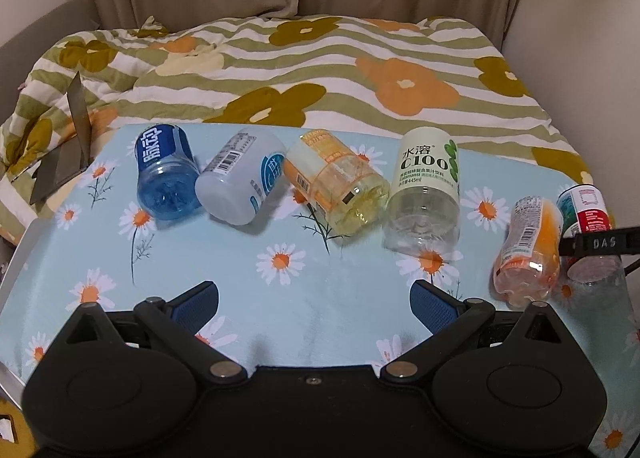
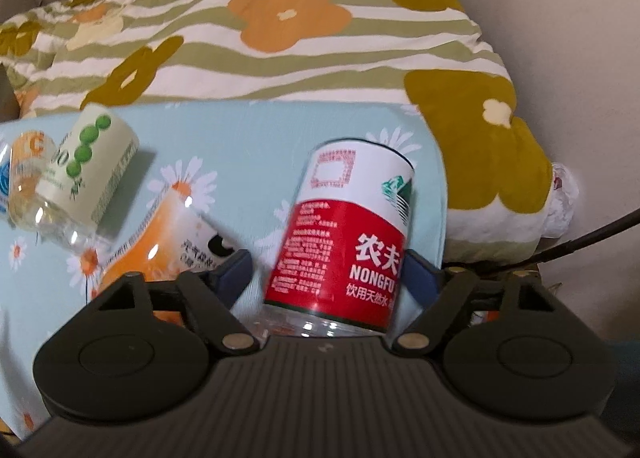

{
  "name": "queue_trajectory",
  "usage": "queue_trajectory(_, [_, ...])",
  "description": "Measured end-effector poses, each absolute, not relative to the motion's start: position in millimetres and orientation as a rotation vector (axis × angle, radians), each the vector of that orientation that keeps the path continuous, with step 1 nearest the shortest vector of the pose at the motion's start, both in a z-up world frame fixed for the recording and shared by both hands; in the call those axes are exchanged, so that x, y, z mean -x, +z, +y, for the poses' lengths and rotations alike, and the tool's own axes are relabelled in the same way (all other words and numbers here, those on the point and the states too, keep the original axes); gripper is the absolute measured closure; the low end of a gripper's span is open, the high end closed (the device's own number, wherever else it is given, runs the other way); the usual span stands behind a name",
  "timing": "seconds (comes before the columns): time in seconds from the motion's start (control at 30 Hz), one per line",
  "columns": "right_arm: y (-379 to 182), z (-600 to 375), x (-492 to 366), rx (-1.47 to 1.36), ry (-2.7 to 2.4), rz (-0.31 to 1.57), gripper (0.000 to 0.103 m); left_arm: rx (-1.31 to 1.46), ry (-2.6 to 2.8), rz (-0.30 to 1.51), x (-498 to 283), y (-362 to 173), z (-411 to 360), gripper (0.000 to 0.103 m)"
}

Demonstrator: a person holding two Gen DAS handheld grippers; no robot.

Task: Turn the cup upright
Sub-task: 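Move the right gripper to the red-labelled water bottle and close on it, then lift the red-labelled bottle with the right gripper and carry it toward the left gripper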

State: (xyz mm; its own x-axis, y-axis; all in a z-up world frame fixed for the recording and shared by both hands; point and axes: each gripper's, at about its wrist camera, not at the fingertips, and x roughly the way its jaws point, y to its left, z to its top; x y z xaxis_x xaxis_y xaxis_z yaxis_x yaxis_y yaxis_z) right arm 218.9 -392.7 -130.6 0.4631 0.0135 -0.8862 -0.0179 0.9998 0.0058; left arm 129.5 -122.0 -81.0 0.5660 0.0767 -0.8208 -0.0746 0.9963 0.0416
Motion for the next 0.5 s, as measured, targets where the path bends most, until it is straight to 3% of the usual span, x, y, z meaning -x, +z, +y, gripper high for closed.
queue_trajectory(0.5, [-102.6,-393.3,-200.1,-0.027,0.019,1.049,0.022,-0.006,0.088,0.933,-119.7,-62.5,-110.2,0.0])
